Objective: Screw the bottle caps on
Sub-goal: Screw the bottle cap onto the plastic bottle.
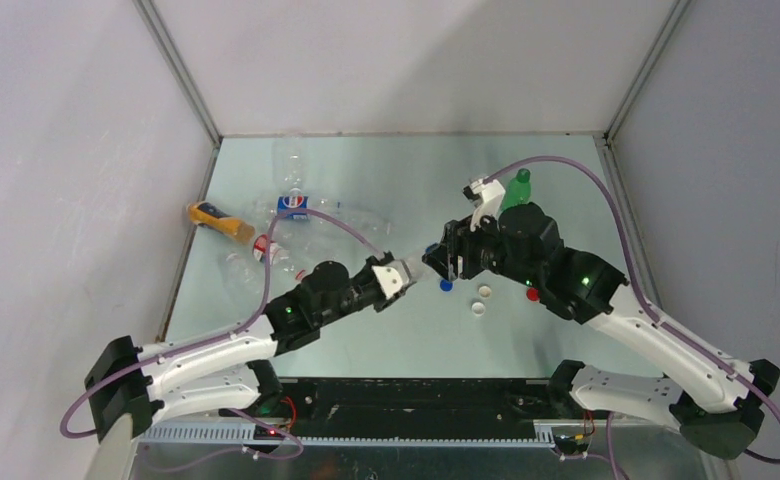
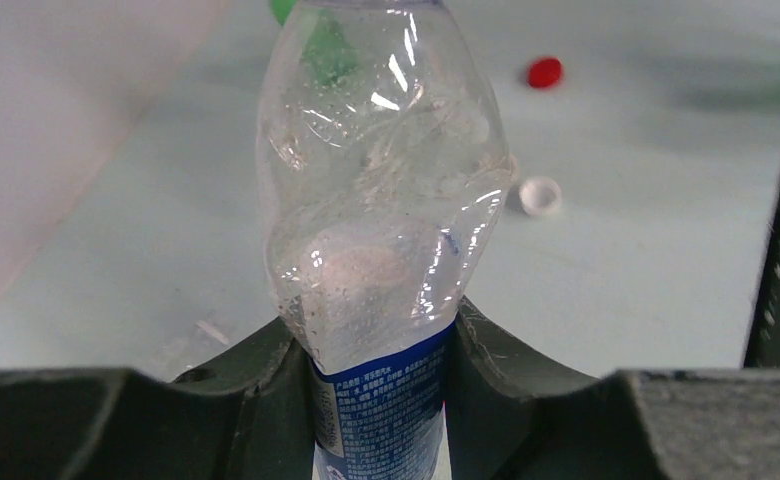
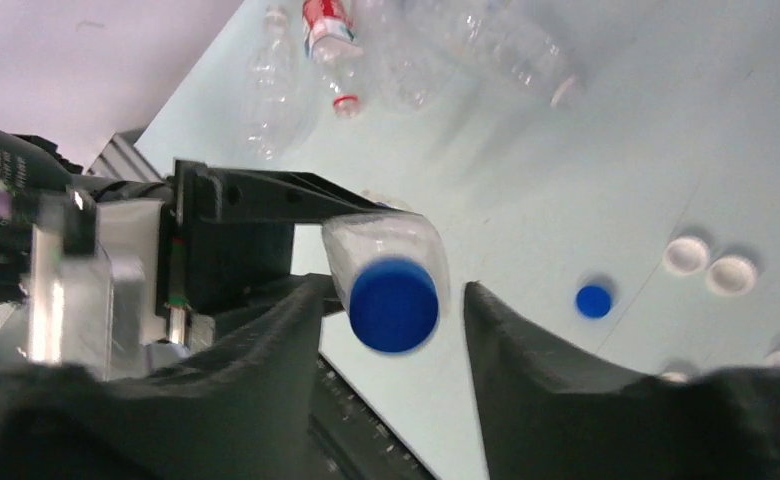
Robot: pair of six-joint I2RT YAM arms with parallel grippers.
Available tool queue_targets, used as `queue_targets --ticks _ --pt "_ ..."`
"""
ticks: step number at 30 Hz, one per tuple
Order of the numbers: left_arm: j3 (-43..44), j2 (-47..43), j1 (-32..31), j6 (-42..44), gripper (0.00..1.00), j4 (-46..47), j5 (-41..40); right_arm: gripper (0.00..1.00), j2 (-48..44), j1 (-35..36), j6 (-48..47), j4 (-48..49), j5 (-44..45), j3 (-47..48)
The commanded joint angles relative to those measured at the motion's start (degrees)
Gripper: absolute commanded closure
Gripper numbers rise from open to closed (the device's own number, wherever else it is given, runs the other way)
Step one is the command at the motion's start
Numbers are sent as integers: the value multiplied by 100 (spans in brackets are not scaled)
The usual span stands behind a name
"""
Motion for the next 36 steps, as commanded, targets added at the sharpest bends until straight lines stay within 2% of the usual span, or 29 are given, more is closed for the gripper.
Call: queue_targets --ticks 1,3,10,18,25,36 --pt "-31 -12 24 -770 89 1576 -704 38 -413 78 -166 1144 658 -235" --pt "-49 8 25 -1025 89 1756 -679 31 -490 79 -406 1553 735 -383" --pt "-49 134 26 -1593 90 2153 -506 31 -526 92 -645 2626 779 -829" --pt "-23 258 23 -1803 90 2344 -403 41 -416 89 -565 3003 630 -923" --pt "44 324 26 -1812 88 2401 -250 57 -303 88 -467 3012 481 -922" --pt "113 397 26 -1695 88 2410 22 55 -126 80 -460 2995 331 -923"
